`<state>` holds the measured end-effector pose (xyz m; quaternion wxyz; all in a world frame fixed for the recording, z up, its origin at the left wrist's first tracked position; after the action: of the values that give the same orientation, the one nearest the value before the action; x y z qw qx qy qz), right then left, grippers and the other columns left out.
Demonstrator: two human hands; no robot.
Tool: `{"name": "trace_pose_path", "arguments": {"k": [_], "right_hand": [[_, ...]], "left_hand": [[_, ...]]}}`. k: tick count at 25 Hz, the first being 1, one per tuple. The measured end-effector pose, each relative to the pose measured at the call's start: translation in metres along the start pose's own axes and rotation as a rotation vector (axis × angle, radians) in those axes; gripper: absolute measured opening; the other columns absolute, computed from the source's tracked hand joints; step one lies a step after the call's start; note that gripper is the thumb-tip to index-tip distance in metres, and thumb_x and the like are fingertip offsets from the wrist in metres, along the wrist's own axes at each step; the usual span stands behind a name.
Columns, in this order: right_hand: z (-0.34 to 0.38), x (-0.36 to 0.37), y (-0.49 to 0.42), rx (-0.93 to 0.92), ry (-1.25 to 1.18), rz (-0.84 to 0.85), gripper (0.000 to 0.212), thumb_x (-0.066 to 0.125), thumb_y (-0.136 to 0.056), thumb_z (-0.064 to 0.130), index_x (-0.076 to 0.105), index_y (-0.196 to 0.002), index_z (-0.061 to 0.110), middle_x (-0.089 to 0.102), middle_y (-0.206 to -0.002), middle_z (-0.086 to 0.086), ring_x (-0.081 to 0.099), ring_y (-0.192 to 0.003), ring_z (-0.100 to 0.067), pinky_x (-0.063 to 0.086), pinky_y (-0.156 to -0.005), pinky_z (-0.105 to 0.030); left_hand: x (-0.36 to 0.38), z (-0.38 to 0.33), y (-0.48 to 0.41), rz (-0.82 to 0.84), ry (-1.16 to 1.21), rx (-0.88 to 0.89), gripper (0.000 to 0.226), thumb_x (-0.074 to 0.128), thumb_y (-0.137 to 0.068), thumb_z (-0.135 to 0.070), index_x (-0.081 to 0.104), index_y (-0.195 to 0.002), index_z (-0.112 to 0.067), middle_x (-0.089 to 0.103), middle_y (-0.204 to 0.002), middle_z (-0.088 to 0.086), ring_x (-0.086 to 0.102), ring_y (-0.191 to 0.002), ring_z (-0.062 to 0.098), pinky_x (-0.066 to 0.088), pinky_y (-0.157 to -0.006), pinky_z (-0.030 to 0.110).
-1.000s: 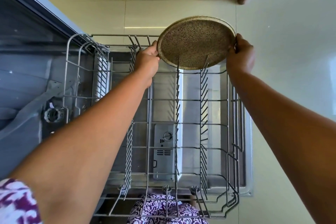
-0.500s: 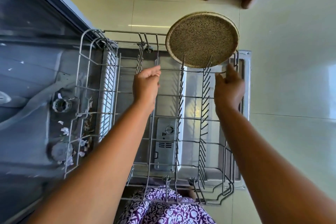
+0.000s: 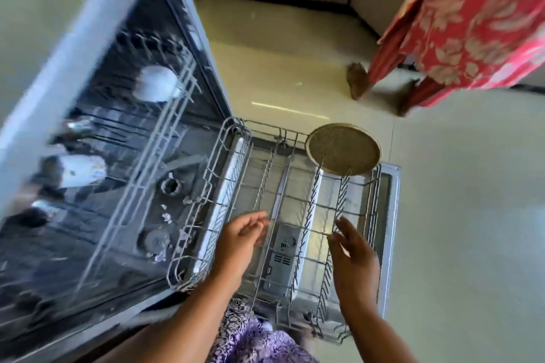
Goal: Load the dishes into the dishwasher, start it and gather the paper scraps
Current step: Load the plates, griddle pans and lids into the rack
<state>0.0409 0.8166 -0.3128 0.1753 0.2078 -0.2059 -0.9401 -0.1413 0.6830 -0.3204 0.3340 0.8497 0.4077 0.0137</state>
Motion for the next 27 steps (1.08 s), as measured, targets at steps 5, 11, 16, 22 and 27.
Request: {"name": "trace_pose_path", "arguments": {"k": [5,11,16,22,27], "right_hand": [[0.101,-0.007,0.076,-0.218,0.030,0.141,0.031,0.060,-0.089,0.013,0.061,-0.116,0.028,0.064,-0.101,0.017,0.056,-0.082,0.013,0.044,-0.062,-0.002],[0.186,0.014,0.177,-0.458,-0.011,0.352,0.033,0.062,-0.087,0.007,0.061,-0.110,0.031,0.069,-0.096,0.015,0.062,-0.074,0.008,0.052,-0.067,-0.016],[0.227,0.076,0.285,-0.607,0.023,0.648,0.041,0.063,-0.081,-0.006,0.063,-0.101,0.030,0.071,-0.080,0.017,0.063,-0.069,0.006,0.052,-0.065,-0.012],[0.246,0.170,0.442,-0.765,0.046,0.964,0.045,0.062,-0.081,-0.007,0.062,-0.096,0.035,0.072,-0.083,0.013,0.065,-0.071,-0.012,0.054,-0.071,-0.024],[0.222,0.241,0.580,-0.790,0.040,1.187,0.039,0.061,-0.082,-0.006,0.063,-0.101,0.028,0.071,-0.090,-0.001,0.067,-0.075,-0.019,0.055,-0.069,-0.025]], "left_hand": [[-0.062,-0.053,0.101,-0.059,0.103,0.066,0.033,0.057,-0.090,-0.005,0.070,-0.085,-0.035,0.072,-0.092,-0.006,0.067,-0.092,0.021,0.052,-0.084,0.037],[-0.165,-0.097,0.226,-0.273,0.233,0.211,0.027,0.059,-0.089,-0.004,0.072,-0.088,-0.027,0.074,-0.087,-0.007,0.068,-0.088,0.015,0.052,-0.079,0.027],[-0.265,-0.072,0.343,-0.538,0.460,0.261,0.027,0.052,-0.091,0.002,0.070,-0.090,-0.018,0.074,-0.081,-0.002,0.066,-0.083,0.019,0.050,-0.072,0.024],[-0.394,0.017,0.487,-1.011,0.773,0.292,0.021,0.050,-0.091,0.004,0.068,-0.091,-0.007,0.072,-0.081,0.006,0.062,-0.073,0.016,0.050,-0.064,0.020],[-0.474,0.105,0.600,-1.286,0.858,0.259,0.020,0.051,-0.091,0.002,0.069,-0.092,-0.009,0.073,-0.084,0.007,0.065,-0.077,0.017,0.051,-0.070,0.026]]}}
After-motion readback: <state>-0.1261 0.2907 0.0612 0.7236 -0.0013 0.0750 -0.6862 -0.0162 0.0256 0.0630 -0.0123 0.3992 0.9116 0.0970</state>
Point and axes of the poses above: each hand's wrist, its own y-axis away from the middle knuckle, its own x-axis out of the palm, z = x × y, the point moved 8 cm from there along -y, towards the middle knuckle
